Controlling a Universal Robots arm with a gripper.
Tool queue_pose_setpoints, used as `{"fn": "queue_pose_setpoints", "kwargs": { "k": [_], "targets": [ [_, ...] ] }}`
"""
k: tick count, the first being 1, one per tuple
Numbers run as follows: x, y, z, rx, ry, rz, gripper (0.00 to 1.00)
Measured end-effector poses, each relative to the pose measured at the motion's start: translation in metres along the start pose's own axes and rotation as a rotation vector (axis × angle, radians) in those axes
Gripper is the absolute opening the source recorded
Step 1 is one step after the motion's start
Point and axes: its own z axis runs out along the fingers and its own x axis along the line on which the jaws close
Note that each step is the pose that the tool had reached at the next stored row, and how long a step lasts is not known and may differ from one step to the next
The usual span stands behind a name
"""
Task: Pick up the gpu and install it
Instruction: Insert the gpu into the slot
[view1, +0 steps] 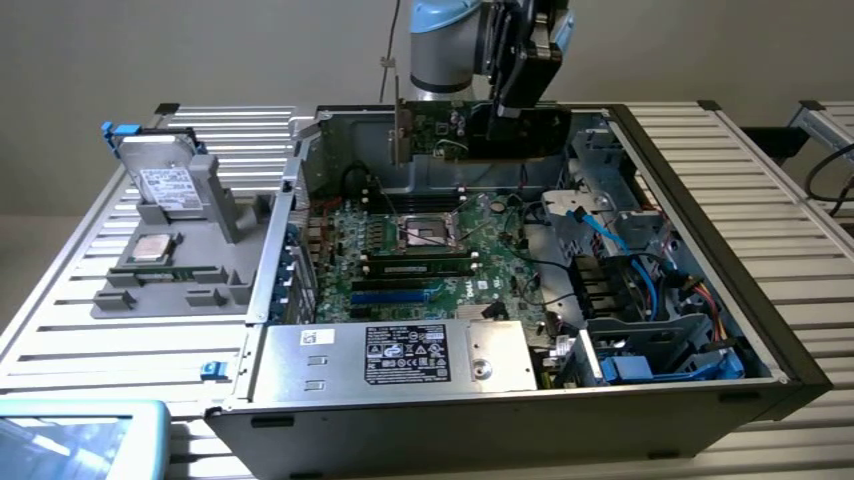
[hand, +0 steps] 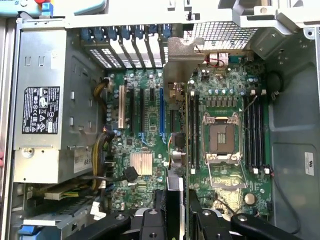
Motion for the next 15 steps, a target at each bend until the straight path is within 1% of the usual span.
{"fn": "queue_pose_setpoints", "kwargs": {
  "k": [3,4,5,9,11,12,13,15],
  "targets": [
    [0.0,0.0005,0.0009,0.0004,0.0,0.0,0.28],
    [0.0,0.0016,0.002,0.0021,0.0,0.0,0.28],
    [0.0,0.0043,0.0033,0.0064,0.0,0.001,0.28],
    [0.0,0.0183,0.0084,0.0269,-0.0005,0.002,0.28],
    [0.0,0.0248,0.011,0.0355,-0.0007,0.002,0.28],
    [-0.001,0.0279,0.0126,0.0384,-0.0007,0.003,0.28],
    [-0.001,0.0306,0.0143,0.0399,-0.0006,0.003,0.28],
    [-0.002,0.0329,0.018,0.04,0.0007,0.003,0.28]
  ]
}}
